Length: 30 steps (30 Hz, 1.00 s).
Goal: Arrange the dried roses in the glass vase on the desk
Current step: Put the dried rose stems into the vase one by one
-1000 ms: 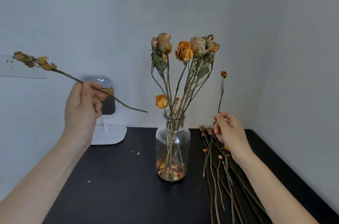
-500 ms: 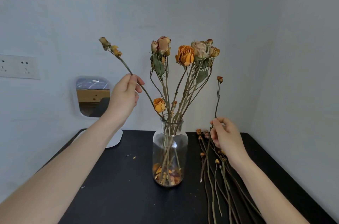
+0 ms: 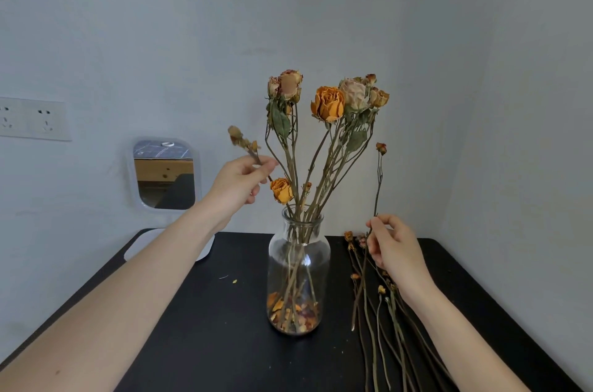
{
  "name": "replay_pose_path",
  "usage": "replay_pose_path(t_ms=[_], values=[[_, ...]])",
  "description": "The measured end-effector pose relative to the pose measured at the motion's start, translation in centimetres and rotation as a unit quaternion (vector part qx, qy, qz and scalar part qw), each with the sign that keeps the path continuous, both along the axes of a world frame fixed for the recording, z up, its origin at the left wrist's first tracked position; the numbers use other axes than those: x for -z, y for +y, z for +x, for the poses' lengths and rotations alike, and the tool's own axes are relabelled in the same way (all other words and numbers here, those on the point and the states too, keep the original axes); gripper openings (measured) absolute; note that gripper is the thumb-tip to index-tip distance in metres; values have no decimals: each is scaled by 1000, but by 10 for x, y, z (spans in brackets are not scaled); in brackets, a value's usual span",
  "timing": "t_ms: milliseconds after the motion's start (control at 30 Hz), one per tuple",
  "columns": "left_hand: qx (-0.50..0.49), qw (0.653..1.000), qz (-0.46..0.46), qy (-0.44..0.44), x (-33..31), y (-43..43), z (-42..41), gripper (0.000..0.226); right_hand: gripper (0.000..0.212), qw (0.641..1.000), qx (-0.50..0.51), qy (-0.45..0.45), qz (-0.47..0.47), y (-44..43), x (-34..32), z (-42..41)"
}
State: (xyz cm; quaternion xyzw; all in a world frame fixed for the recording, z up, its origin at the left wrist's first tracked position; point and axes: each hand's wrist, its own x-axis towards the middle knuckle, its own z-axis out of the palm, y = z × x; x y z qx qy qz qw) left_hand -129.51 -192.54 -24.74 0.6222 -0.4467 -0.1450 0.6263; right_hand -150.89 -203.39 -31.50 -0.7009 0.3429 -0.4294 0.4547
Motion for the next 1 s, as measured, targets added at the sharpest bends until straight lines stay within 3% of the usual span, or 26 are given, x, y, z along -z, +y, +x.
replay_pose_path(t_ms=[167,400,533,733,867,1000], values=[[-26,995,-74,63,-1,-2,3,21,15,1000,-3,1,-8,-2,0,0],[18,998,20,56,16,-4,2,9,15,1000,-5,2,-8,-2,3,-1],[85,987,46,129,38,-2,8,38,15,1000,-6,-7,-9,-2,1,-1],[215,960,177,33,59,-9,9,69,15,999,-6,-44,-17,1,-10,2],[265,942,207,-1,59,-20,-2,55,14,998,-5,-63,-25,4,-16,2],[225,951,209,-44,65,-25,-3,51,14,996,-4,-78,-33,6,-19,-1]])
